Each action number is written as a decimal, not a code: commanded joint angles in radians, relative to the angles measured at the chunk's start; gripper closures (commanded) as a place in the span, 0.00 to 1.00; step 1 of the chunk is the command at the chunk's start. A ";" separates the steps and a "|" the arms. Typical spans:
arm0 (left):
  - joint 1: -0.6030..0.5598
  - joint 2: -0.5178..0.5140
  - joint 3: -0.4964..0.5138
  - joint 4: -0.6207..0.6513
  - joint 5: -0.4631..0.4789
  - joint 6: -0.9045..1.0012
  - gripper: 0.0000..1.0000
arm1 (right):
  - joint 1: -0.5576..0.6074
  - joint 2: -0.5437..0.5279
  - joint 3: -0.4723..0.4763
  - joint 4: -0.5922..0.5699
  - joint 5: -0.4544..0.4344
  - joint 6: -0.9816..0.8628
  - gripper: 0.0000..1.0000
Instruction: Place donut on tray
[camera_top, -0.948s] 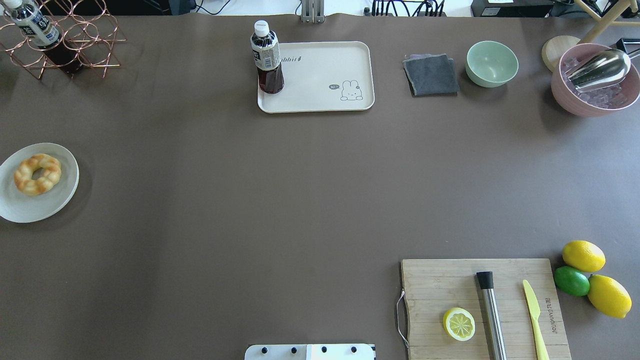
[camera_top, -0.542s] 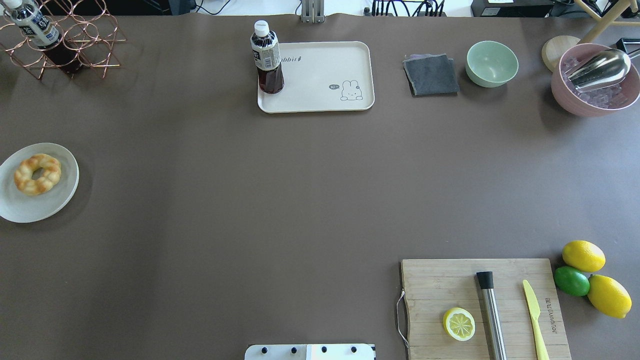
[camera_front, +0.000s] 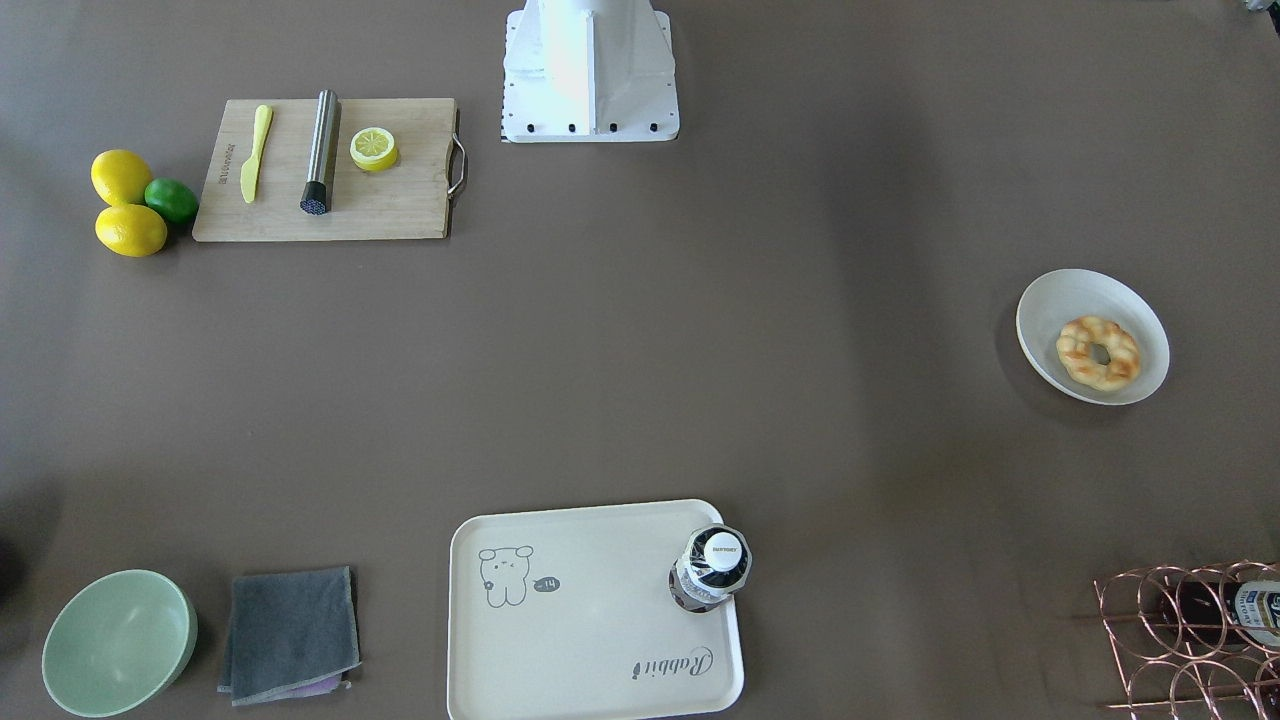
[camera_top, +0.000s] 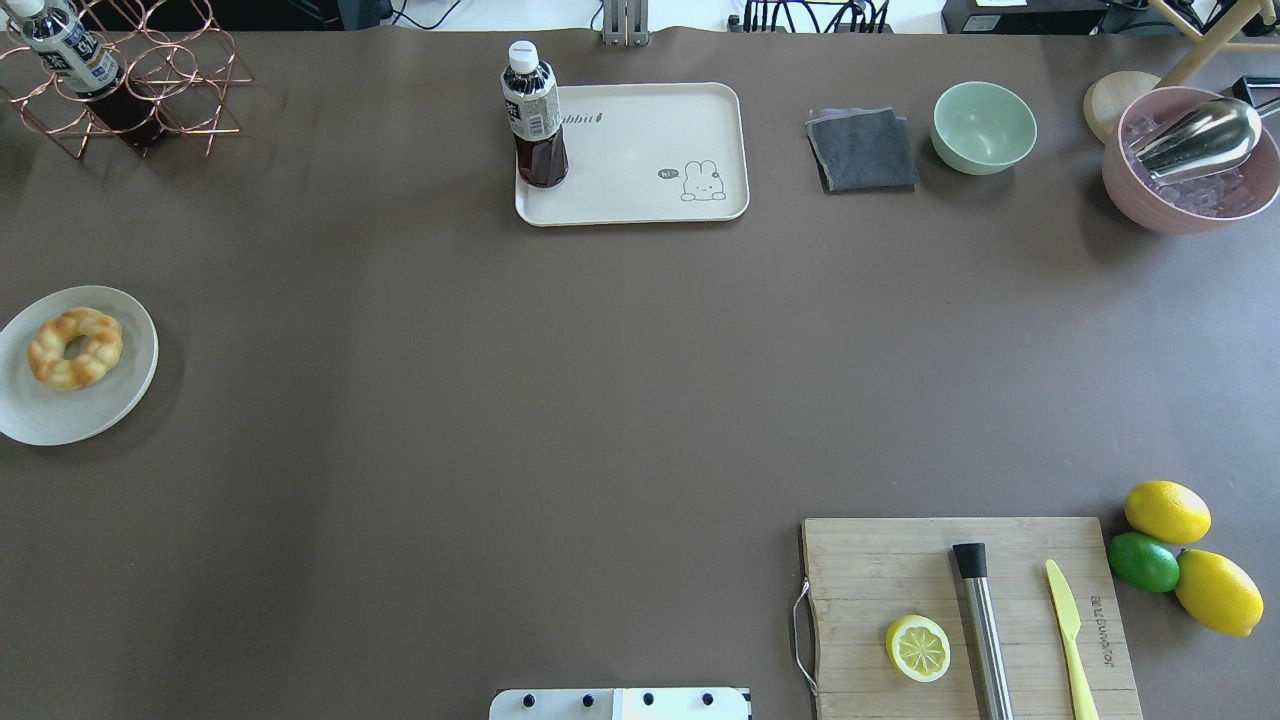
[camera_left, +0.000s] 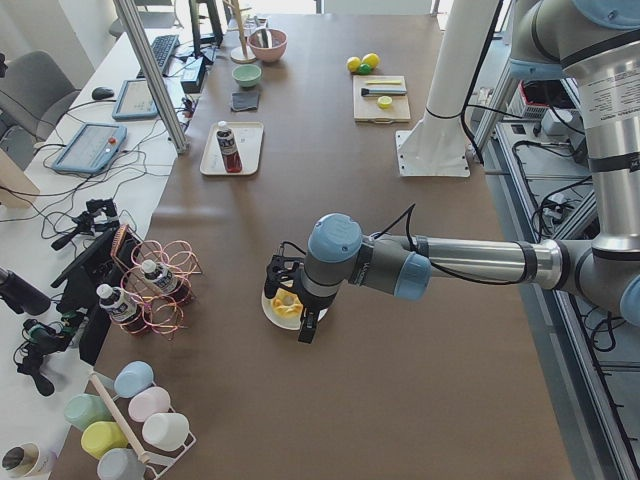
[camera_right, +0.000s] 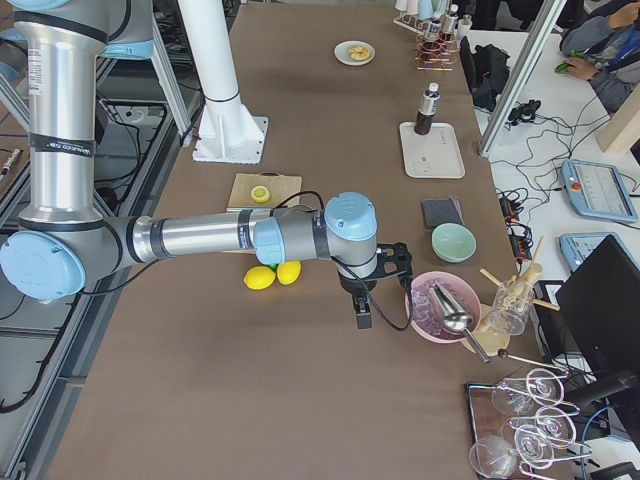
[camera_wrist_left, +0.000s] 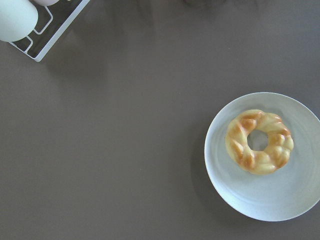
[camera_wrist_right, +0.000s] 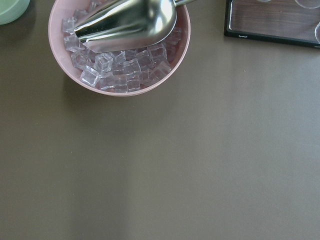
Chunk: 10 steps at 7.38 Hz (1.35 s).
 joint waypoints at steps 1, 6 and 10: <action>0.000 0.000 -0.001 0.000 0.002 0.001 0.02 | 0.000 0.000 0.000 0.000 0.000 0.000 0.00; 0.000 0.002 -0.006 0.001 -0.007 -0.006 0.02 | 0.000 -0.011 -0.001 0.002 -0.006 0.000 0.00; 0.001 0.002 -0.006 0.001 -0.007 -0.006 0.02 | 0.000 -0.012 -0.006 0.006 -0.003 0.000 0.00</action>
